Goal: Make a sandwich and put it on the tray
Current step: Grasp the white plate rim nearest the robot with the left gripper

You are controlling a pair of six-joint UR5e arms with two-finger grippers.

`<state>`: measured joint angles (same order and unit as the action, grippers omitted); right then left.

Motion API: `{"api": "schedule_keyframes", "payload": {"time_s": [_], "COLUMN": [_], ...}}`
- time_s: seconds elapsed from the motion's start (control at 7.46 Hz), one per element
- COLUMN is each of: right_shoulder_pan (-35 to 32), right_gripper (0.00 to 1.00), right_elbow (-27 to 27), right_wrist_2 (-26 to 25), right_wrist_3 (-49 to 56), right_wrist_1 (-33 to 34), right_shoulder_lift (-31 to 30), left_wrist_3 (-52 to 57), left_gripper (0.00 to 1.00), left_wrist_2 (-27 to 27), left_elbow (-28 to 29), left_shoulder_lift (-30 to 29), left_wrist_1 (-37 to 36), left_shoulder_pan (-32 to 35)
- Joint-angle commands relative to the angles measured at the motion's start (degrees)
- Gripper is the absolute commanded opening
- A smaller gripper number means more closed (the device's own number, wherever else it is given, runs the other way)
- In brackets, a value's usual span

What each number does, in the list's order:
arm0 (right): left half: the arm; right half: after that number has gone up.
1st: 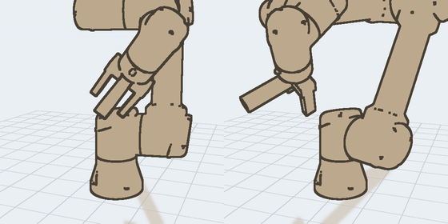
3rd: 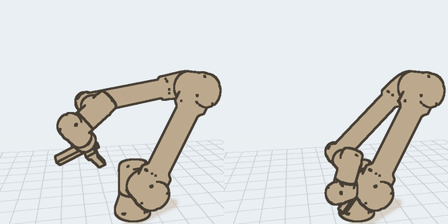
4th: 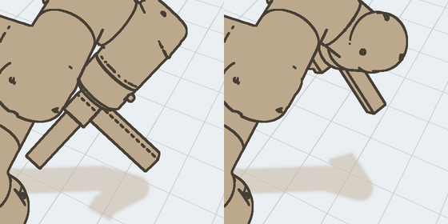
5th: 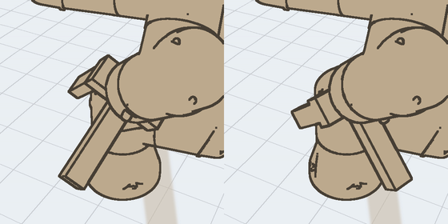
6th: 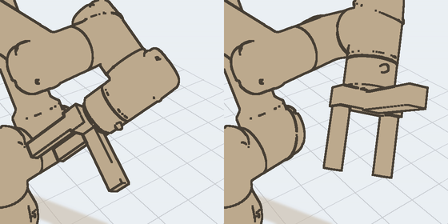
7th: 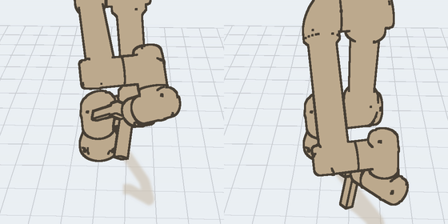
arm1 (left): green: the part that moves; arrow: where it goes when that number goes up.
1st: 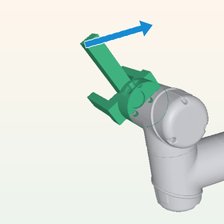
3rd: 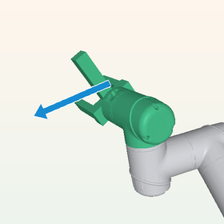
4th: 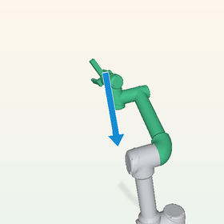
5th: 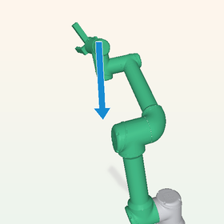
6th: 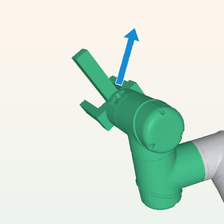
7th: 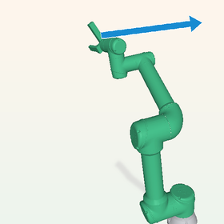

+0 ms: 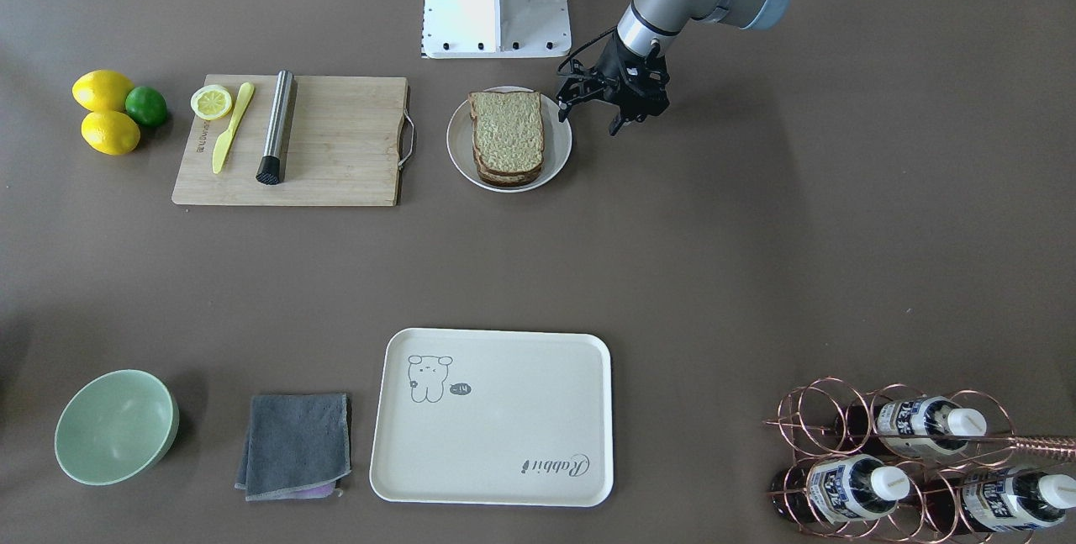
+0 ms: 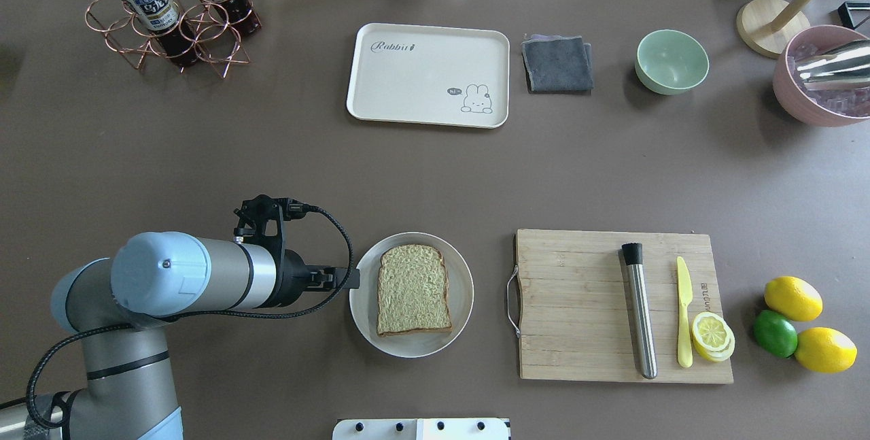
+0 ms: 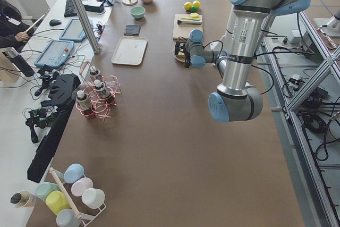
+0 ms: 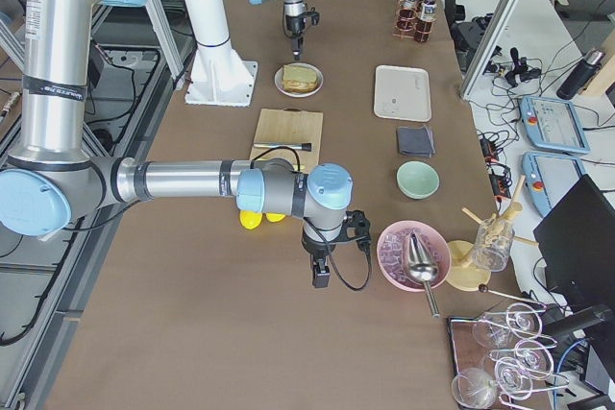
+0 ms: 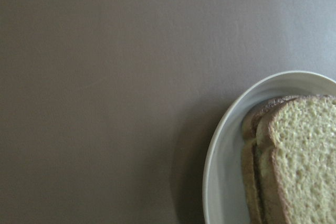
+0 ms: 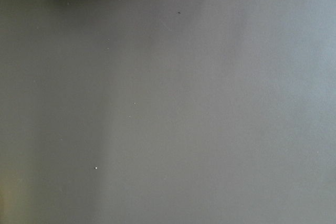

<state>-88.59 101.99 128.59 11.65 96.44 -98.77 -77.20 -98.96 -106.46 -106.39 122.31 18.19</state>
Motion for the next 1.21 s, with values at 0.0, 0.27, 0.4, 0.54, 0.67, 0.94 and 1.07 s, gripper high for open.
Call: {"api": "schedule_keyframes", "payload": {"time_s": [0.0,0.27,0.4,0.54,0.67,0.94,1.07], "right_shoulder_pan": [-0.53,-0.53,-0.53,-0.53,-0.53,-0.53,-0.53], "right_gripper": [1.0,1.0,1.0,1.0,1.0,1.0,1.0], "right_elbow": [-0.39,-0.39,-0.39,-0.39,-0.3,-0.3,-0.3], "right_wrist_2": [-0.1,-0.1,-0.1,-0.1,-0.1,-0.18,-0.19], "right_wrist_3": [1.01,1.01,1.01,1.01,1.01,1.01,0.92], "right_wrist_1": [0.33,0.33,0.33,0.24,0.15,-0.02,-0.03], "right_shoulder_lift": [-0.11,-0.11,0.06,0.07,0.07,0.24,0.33], "left_wrist_3": [0.21,0.29,0.3,0.3,0.38,1.43,1.44], "left_gripper": [0.61,0.47,0.39,0.36,0.35,0.35,0.35], "left_wrist_2": [-0.09,-0.62,-0.71,-0.71,-0.71,-0.62,-0.62], "left_elbow": [2.56,2.92,2.92,3.45,3.54,3.98,4.24], "left_shoulder_lift": [-2.75,-3.82,-3.73,-3.56,-3.38,-3.38,-3.38], "left_wrist_1": [0.12,0.38,0.47,0.56,0.56,0.65,0.65], "left_shoulder_pan": [-1.76,-0.89,-0.1,0.26,0.26,0.26,0.26]}}
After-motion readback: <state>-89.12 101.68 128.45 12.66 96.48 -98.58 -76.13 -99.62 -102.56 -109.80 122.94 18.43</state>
